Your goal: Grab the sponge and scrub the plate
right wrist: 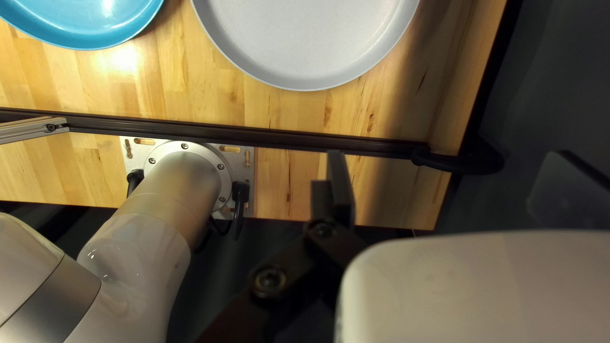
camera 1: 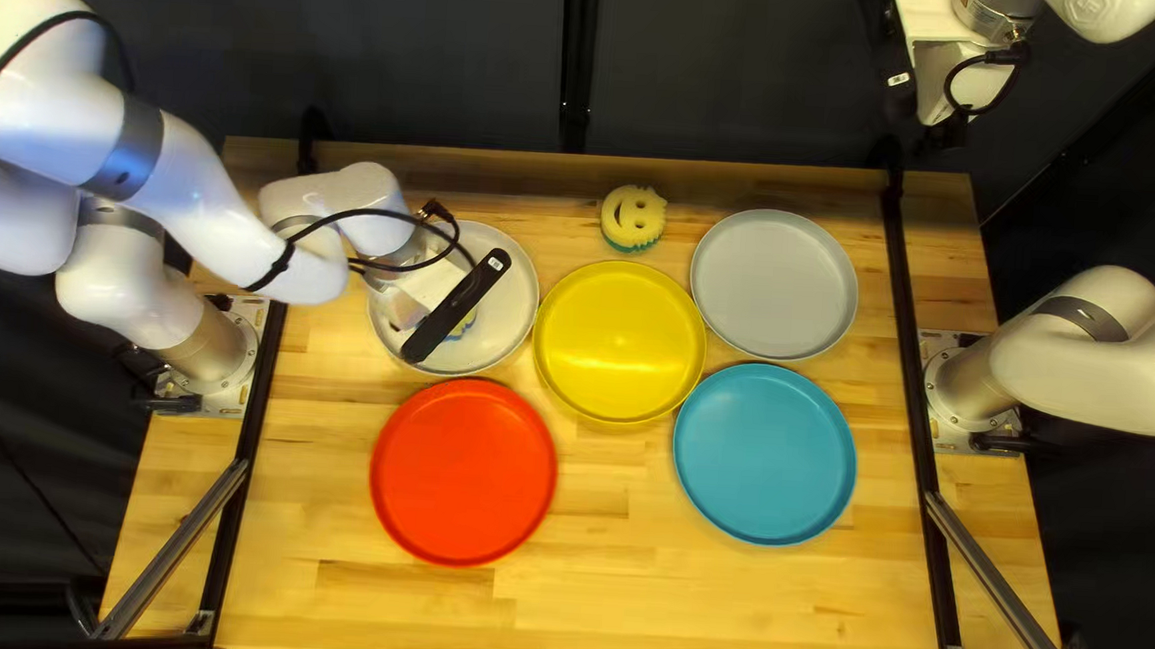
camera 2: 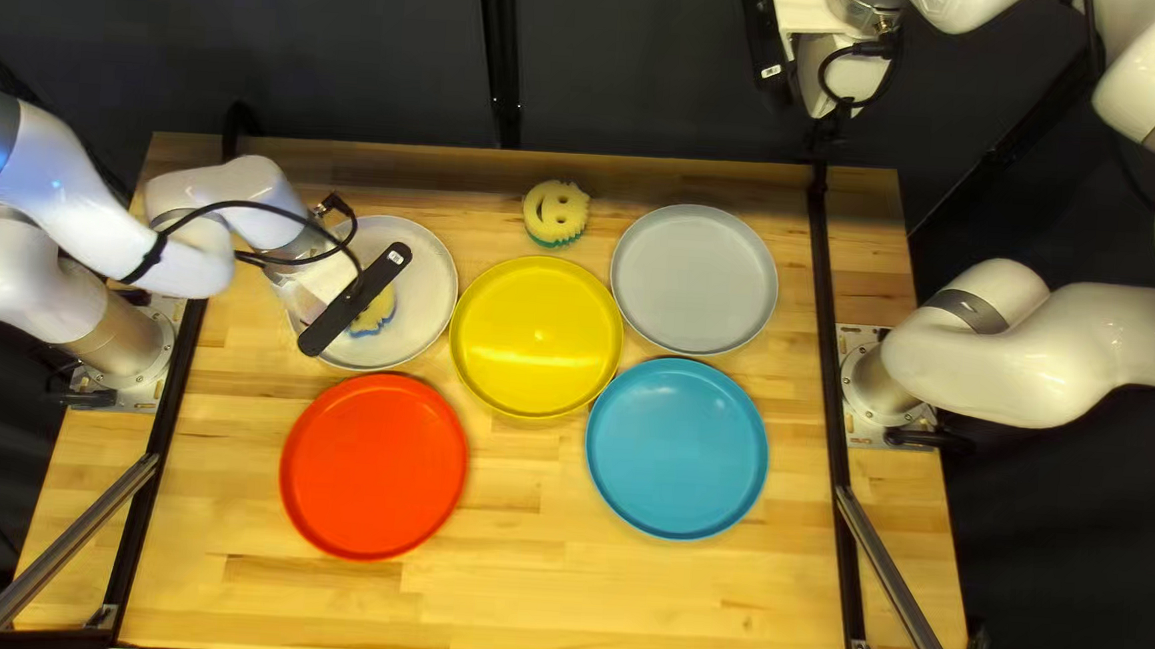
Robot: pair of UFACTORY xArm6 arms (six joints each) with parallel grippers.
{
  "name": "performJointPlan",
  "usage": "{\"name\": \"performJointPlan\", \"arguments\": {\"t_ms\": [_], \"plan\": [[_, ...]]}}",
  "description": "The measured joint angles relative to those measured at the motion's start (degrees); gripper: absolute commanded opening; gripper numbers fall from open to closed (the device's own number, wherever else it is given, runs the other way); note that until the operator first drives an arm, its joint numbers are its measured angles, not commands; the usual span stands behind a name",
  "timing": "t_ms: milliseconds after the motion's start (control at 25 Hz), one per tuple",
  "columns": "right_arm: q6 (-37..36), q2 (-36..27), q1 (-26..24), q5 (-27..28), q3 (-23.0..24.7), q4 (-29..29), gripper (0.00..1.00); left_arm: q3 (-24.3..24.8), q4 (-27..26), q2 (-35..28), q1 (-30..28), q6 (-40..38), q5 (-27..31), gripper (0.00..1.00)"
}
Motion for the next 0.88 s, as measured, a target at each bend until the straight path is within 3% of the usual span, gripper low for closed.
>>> {"name": "performJointPlan", "arguments": {"t_ms": [240, 720, 880], "plan": [[0.00, 0.00, 0.00, 0.00, 0.00, 0.00, 1.00, -2.74, -3.03, 2.98, 0.76, 4.19, -0.64, 0.00], [0.00, 0.00, 0.00, 0.00, 0.00, 0.00, 1.00, 9.69, -3.22, -9.56, 1.28, 3.06, 0.84, 0.00], [0.00, 0.00, 0.00, 0.00, 0.00, 0.00, 1.00, 10.93, -2.62, -11.45, 1.97, 2.10, 1.97, 0.00]]}}
